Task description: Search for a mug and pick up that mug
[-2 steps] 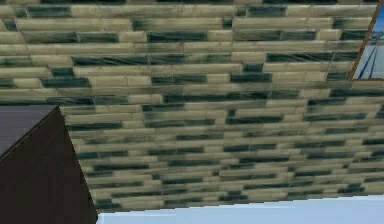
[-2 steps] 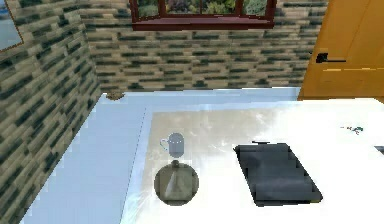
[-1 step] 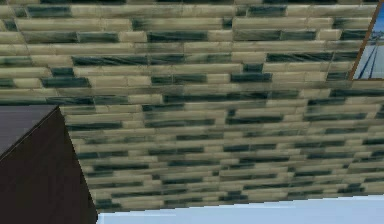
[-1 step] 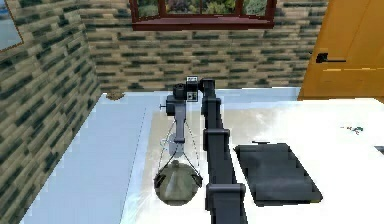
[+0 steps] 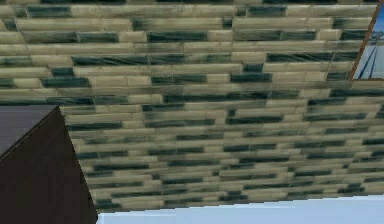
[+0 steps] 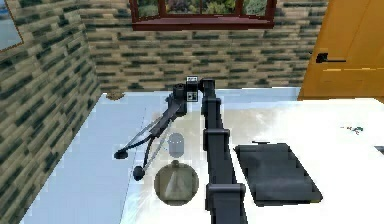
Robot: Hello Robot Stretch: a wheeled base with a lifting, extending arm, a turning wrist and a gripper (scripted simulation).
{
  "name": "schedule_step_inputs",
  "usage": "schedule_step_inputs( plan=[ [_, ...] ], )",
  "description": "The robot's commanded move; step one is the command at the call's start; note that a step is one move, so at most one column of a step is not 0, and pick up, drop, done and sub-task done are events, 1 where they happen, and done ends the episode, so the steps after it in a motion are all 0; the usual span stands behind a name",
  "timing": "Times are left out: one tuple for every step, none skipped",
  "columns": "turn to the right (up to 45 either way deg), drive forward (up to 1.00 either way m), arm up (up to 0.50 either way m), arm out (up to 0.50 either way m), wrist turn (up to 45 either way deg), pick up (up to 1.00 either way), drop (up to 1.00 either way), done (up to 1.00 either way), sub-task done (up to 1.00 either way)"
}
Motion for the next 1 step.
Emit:
schedule_step_inputs(
  plan=[
    [0.0, 0.0, 0.0, 0.0, 45.0, 0.0, 0.0, 0.0, 0.0]
  ],
)
